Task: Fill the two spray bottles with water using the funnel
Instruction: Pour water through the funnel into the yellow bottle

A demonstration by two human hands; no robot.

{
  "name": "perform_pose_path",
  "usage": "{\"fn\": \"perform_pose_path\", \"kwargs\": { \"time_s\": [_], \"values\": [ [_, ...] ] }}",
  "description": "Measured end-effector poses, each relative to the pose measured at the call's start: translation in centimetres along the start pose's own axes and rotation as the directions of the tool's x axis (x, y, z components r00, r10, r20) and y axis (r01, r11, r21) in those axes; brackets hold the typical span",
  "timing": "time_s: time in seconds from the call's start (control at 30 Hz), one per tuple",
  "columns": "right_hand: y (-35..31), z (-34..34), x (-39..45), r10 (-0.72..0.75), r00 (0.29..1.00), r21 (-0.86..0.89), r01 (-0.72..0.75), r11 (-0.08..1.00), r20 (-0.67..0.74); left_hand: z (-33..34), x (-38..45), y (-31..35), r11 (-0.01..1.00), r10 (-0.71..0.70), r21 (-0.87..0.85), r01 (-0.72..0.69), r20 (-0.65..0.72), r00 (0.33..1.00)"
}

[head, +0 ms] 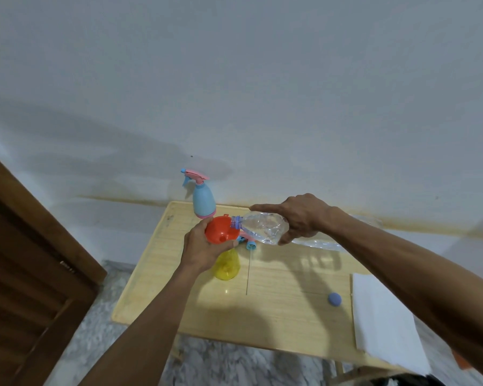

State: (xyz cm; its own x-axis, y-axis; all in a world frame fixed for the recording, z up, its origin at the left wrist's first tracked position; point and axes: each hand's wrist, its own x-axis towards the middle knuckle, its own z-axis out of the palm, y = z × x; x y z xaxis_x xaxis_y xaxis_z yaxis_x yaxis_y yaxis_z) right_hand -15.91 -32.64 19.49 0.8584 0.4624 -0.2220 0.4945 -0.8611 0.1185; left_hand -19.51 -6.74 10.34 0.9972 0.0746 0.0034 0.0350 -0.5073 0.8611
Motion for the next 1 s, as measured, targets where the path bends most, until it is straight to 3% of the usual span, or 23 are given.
{"fn": "perform_pose_path", "kwargs": {
  "time_s": [1.0],
  "values": [
    [0.56,-0.89,-0.38,-0.009,1.000,-0.051,0.008,0.999,-0.020,0.08,0.05,-0.06,1.000,-0.003,0.012,0.003,0.013,1.000]
  ]
}}
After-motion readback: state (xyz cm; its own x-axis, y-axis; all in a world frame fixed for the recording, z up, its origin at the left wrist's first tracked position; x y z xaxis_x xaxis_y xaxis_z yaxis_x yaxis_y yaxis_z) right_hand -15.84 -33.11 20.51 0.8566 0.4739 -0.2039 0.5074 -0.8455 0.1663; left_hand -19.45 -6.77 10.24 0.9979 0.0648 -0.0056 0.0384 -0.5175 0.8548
